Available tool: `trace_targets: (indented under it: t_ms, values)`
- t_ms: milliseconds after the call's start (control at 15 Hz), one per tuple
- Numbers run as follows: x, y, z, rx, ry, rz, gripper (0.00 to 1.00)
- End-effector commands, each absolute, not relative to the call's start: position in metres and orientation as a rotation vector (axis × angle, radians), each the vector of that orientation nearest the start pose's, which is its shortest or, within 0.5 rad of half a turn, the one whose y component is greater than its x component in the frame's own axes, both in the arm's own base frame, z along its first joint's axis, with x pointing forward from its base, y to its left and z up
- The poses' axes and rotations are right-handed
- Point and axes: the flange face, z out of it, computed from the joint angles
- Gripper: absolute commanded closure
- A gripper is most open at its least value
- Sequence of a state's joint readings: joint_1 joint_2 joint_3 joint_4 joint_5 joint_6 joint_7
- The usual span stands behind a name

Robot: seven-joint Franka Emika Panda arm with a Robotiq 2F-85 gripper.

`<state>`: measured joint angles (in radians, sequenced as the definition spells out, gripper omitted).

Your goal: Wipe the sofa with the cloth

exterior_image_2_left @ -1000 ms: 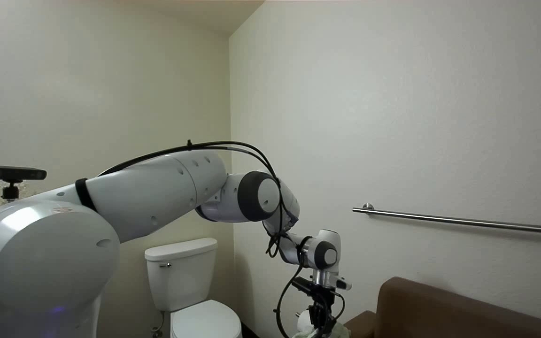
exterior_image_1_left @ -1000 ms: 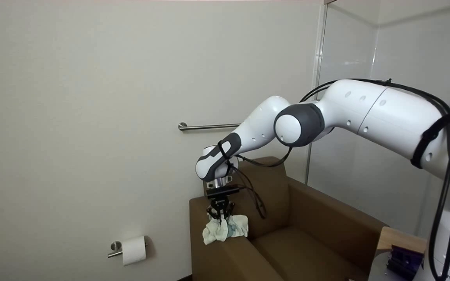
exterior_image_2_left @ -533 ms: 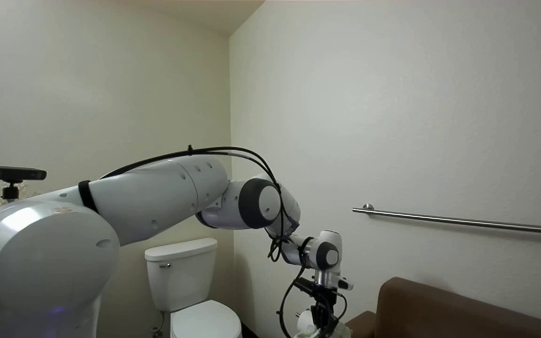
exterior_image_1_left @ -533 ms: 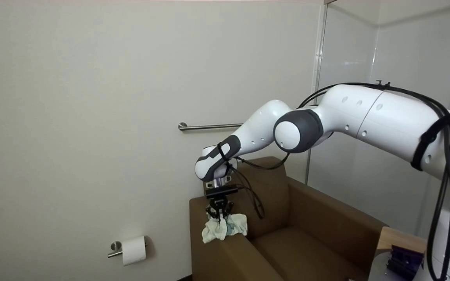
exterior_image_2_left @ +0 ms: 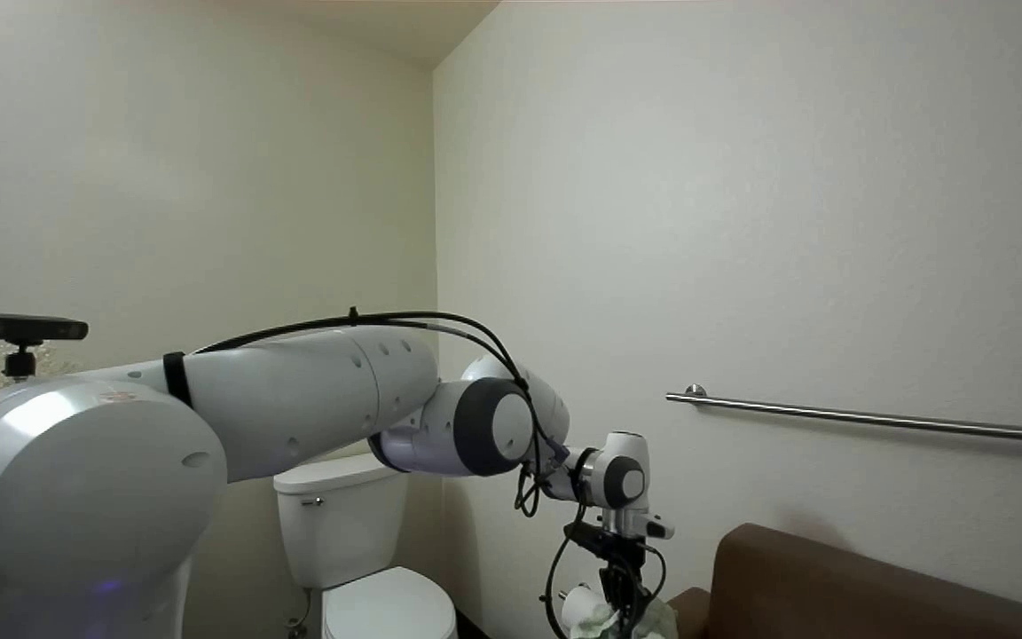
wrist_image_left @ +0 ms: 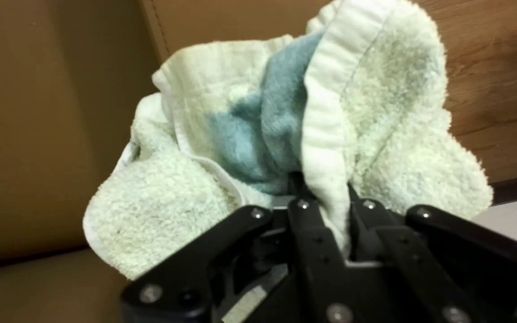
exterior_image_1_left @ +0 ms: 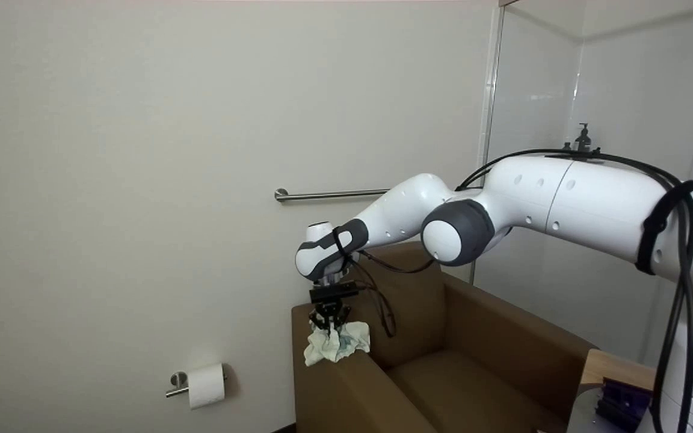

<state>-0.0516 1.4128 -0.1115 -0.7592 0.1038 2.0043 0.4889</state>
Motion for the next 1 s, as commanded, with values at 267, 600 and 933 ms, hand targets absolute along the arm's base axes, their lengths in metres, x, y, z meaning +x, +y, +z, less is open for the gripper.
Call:
trace_targets:
  t_ms: [267,600,933]
  values:
    - [0.768,-0.083,0.049,-3.042,0.963,0.182,0.91]
    - [0.783,-0.066,0.105,-3.038,0.929,0.155,0.91]
    - [0.771,-0.055,0.117,-3.063,1.025,0.337,0.91]
